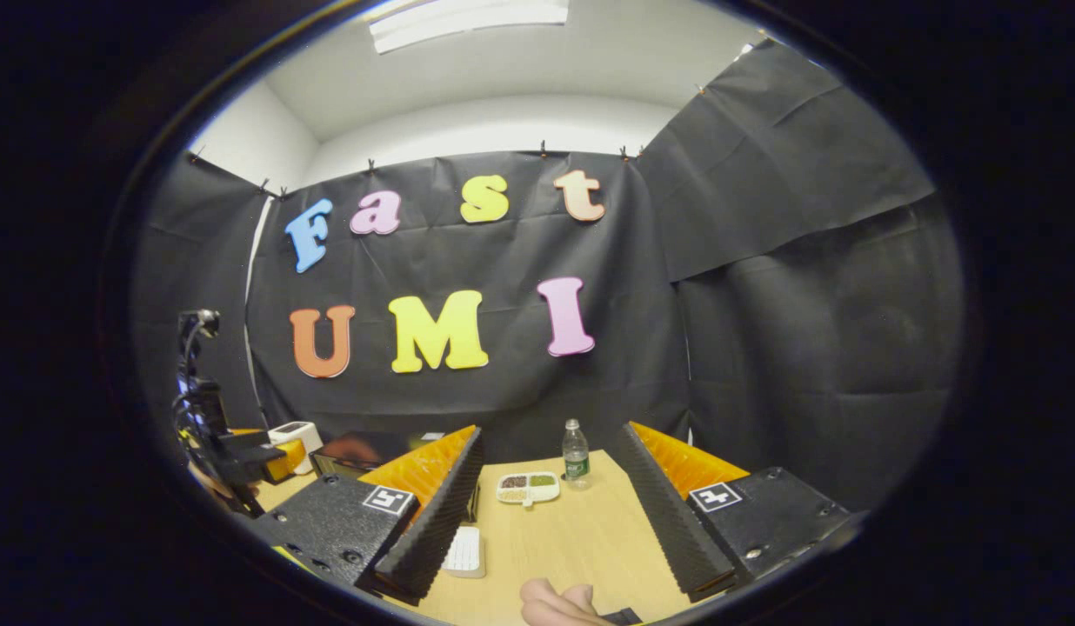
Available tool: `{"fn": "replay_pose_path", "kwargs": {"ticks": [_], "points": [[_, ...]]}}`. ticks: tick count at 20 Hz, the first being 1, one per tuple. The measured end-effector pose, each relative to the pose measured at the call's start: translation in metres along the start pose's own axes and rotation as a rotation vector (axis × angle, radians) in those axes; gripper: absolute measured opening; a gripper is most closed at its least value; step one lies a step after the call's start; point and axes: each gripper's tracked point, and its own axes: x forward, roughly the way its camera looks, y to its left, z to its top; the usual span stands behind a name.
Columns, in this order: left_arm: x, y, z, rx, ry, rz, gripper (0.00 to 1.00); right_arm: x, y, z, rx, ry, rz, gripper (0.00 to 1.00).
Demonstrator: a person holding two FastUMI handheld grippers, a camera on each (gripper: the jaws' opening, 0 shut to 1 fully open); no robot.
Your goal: Open the electric oven with the left hand, put the food in, and close the electric oven.
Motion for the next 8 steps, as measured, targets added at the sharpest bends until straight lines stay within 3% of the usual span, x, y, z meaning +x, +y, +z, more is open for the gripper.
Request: {"fn": "replay_pose_path", "kwargs": {"ticks": [4,8], "points": [[-0.041,-0.008,0.036,-0.048,-0.060,-0.037,0.96,-0.008,-0.001,0.005,-0.003,-0.010,-0.010,1.00],[-0.074,0.005,0.054,-0.057,-0.135,-0.006,0.97,-0.020,0.001,0.015,-0.018,-0.045,-0.001,1.00]]}}
